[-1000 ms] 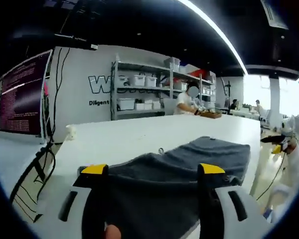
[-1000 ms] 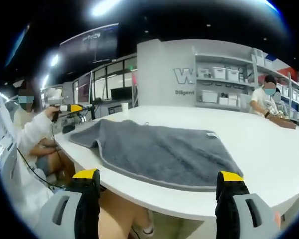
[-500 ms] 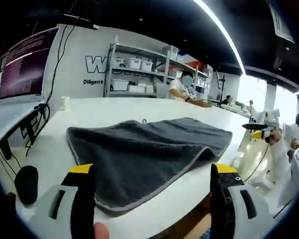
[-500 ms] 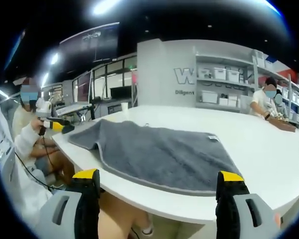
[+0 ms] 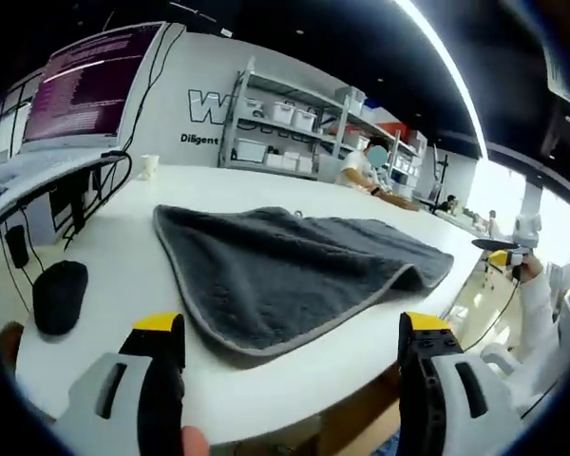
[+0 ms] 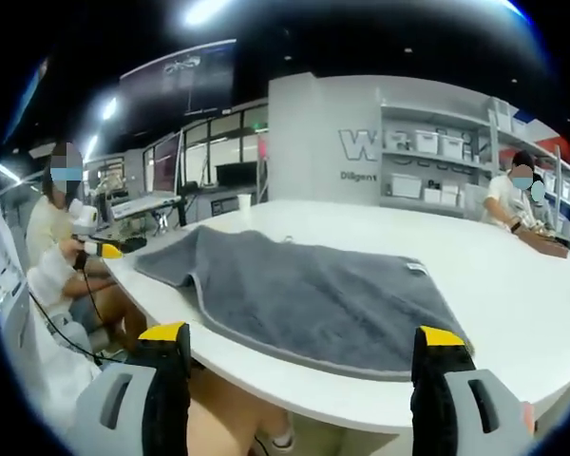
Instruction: Open the folded towel by lifting each exposed corner and separating the folded layers until the towel lies flat within the target outline without major curled edges
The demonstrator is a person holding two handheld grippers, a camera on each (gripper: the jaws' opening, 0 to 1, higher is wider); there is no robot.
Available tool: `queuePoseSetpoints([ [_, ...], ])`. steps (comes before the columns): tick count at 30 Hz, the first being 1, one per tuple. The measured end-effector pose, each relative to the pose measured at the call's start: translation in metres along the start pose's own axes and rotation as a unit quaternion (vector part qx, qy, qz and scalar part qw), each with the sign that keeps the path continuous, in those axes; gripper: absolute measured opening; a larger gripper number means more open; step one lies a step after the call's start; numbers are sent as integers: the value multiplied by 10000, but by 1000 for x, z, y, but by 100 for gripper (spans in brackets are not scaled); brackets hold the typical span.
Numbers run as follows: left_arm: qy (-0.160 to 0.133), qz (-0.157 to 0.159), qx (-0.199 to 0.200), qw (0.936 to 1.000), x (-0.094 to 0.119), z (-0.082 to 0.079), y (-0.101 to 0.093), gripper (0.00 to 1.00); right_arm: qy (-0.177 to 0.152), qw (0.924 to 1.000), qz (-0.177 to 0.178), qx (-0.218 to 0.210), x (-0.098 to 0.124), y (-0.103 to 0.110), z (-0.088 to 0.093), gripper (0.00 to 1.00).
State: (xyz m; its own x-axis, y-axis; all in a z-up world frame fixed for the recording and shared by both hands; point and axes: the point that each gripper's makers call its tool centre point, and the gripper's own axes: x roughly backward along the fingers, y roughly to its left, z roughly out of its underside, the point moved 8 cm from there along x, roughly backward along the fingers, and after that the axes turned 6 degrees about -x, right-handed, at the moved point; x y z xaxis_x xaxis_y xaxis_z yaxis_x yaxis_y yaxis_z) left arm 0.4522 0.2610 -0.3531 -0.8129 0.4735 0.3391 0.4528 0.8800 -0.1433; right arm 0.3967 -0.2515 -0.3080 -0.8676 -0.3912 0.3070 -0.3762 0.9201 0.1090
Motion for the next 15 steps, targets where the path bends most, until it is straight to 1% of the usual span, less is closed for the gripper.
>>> queuePoseSetpoints([
  [3,-12,-166,38,9999,-5,8,10,88,2,10000,-11,16,-1,1,-1,97],
  [5,32,-191,83,9998,-9,12,12,86,6,10000,-17,17,-2,2,-2,96],
  [6,121,-177,198,9996,-14,17,15,85,9,10000,-21,19,-2,3,-3,96],
  [7,119,-184,241,9995,-15,18,16,82,12,10000,-23,24,-3,3,-3,96],
  [8,52,-176,237,9995,-16,18,17,79,14,10000,-25,40,-2,4,-4,96],
  [9,19,-244,383,9990,-17,19,18,75,15,10000,-26,48,-2,5,-4,96],
  [12,-50,-182,480,9987,-20,17,18,63,34,10000,-10,55,-2,5,-4,96],
  [15,-78,-177,433,9989,-23,16,20,43,62,10000,19,67,-1,5,-4,96],
])
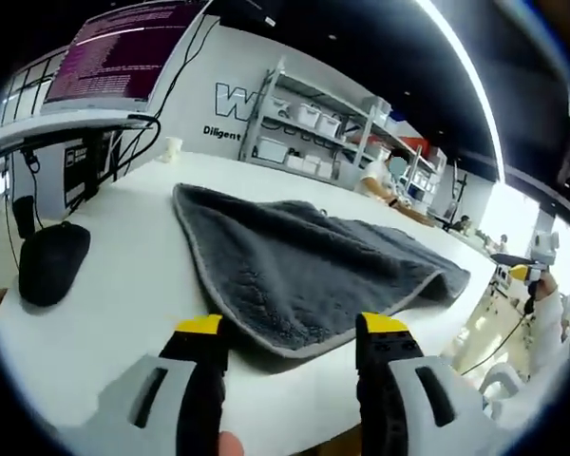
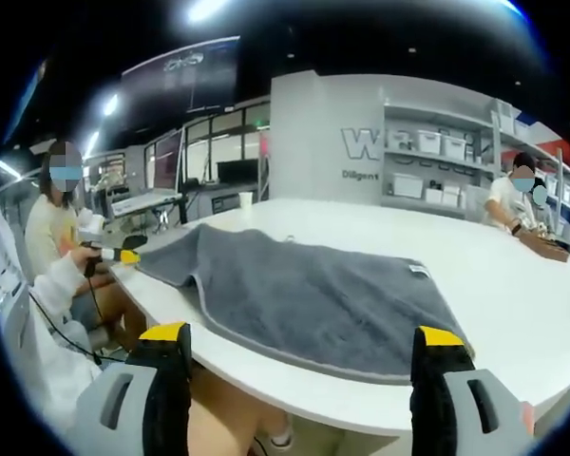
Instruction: Open the folded towel by lifting each exposed corner and separating the folded layers until the towel lies flat within the target outline without major curled edges
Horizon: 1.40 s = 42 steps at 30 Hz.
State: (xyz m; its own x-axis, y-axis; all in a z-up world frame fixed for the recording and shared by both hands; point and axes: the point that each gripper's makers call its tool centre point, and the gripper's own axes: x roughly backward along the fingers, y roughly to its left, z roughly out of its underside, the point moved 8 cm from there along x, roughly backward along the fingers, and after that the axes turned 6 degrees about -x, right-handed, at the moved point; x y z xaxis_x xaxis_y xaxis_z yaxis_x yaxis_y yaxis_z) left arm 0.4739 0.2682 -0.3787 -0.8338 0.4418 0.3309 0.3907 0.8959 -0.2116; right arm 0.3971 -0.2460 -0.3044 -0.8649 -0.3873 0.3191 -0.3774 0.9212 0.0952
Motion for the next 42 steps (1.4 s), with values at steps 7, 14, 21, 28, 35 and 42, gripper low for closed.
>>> queuePoseSetpoints([
  [7,101,-165,-44,9998,-5,2,7,9,9,10000,-13,-11,-2,1,0,96],
  [14,298,-378,-5,9988,6,0,19,3,31,10000,-58,-6,-5,2,1,95],
  [21,440,-724,-13,9964,25,-2,33,3,62,10000,-33,-8,-7,-2,2,95],
  [28,661,-1008,-176,9926,35,-2,39,3,52,10000,-81,-21,-9,-1,2,95],
  [35,730,-1230,-329,9892,40,-1,42,3,88,9999,-86,24,-9,-2,1,95],
  [42,486,-1229,-310,9907,48,-9,32,25,127,9999,-43,42,-7,-4,2,95],
])
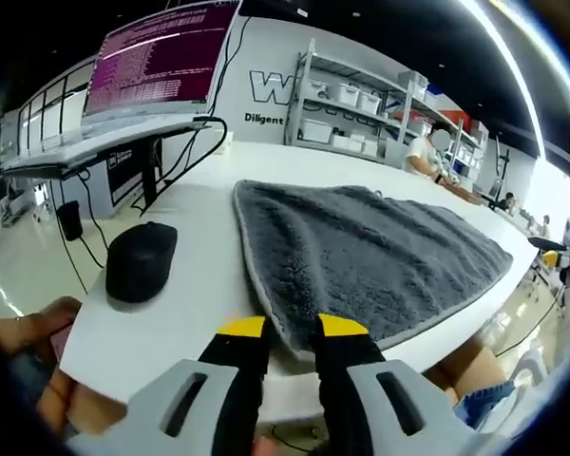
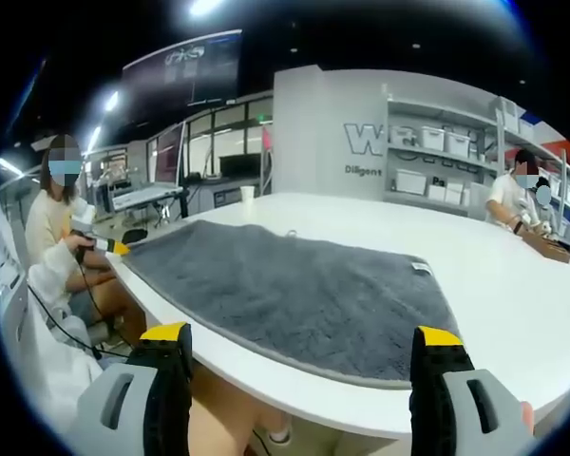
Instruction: Open the folded towel by lifting each exposed corner and separating the folded layers until the towel lies flat within the target outline without major curled edges
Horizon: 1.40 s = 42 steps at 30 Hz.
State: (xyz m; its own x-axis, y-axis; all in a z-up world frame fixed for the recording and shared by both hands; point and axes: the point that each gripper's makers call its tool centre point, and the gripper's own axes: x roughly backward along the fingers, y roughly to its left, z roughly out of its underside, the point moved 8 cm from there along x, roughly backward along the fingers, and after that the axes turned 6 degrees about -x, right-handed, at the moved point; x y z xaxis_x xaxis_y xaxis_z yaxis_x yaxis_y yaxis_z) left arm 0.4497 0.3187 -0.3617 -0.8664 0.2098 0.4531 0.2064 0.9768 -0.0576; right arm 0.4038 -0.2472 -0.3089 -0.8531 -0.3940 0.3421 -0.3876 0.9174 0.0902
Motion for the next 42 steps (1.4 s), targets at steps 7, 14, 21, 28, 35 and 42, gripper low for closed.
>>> queuePoseSetpoints([
  [7,-615,-234,-410,9970,27,-29,-11,44,3,10000,76,42,3,-6,-4,96],
  [14,-1272,376,-567,9895,38,-54,-44,66,-6,9997,87,210,1,-18,-15,96],
  [21,-1127,1124,-658,9850,22,-50,-73,81,191,9989,-117,414,-6,-35,-26,96],
  [28,-987,1406,-628,9831,8,-44,-87,89,520,9955,-450,647,-18,-51,-35,97],
  [35,-1042,1474,-644,9815,5,-50,-88,89,860,9893,-769,889,-51,-81,-45,98],
  [42,-1130,1411,-655,9813,-1,-55,-85,94,1218,9794,-1075,1202,-101,-118,-56,99],
])
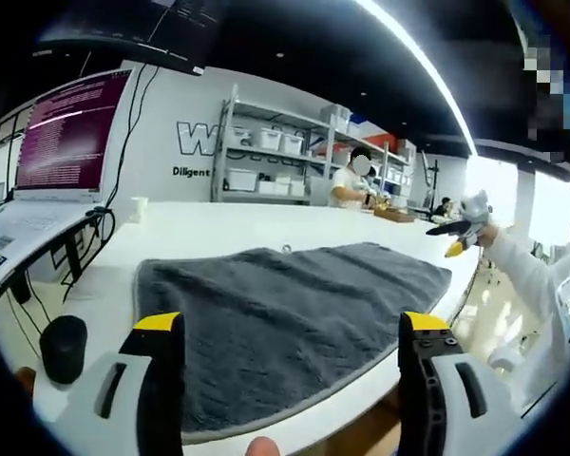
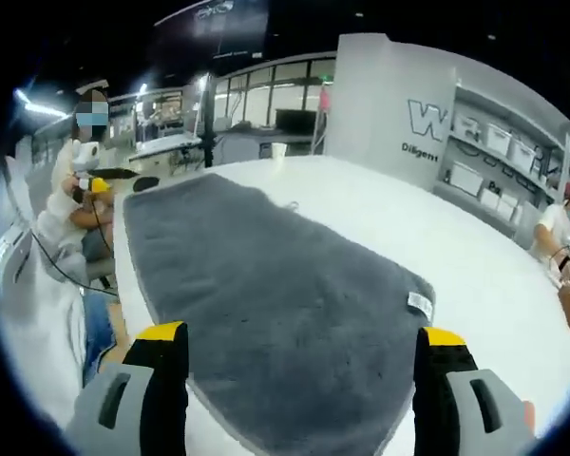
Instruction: Open the folded towel by lifting each exposed corner and separating the folded layers until the towel lies flat within the target outline without major curled edges
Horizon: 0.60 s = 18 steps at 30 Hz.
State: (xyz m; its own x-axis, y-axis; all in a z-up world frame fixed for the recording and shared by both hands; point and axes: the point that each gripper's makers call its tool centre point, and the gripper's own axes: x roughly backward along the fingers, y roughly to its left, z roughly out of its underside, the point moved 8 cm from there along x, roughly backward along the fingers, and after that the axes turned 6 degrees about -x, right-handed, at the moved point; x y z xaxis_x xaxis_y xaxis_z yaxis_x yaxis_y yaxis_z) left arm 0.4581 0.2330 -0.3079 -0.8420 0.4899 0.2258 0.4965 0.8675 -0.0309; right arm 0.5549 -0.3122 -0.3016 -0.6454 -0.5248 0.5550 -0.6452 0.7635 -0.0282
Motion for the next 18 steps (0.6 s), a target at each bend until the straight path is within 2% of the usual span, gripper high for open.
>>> queuePoseSetpoints([
  [7,59,-113,3,9999,-6,-2,6,96,178,9992,-281,-234,-46,-44,-7,99],
  [9,109,-165,17,9998,-9,-2,10,96,142,9983,-333,-463,-64,-67,-12,99],
  [11,140,-183,53,9997,-11,-2,13,96,107,9976,-289,-627,-77,-88,-15,99],
  [14,167,-228,81,9996,-14,-3,16,96,111,9968,-222,-760,-93,-107,-16,99],
  [18,181,-268,131,9994,-19,-3,19,96,195,9950,49,-978,-112,-137,-14,98],
])
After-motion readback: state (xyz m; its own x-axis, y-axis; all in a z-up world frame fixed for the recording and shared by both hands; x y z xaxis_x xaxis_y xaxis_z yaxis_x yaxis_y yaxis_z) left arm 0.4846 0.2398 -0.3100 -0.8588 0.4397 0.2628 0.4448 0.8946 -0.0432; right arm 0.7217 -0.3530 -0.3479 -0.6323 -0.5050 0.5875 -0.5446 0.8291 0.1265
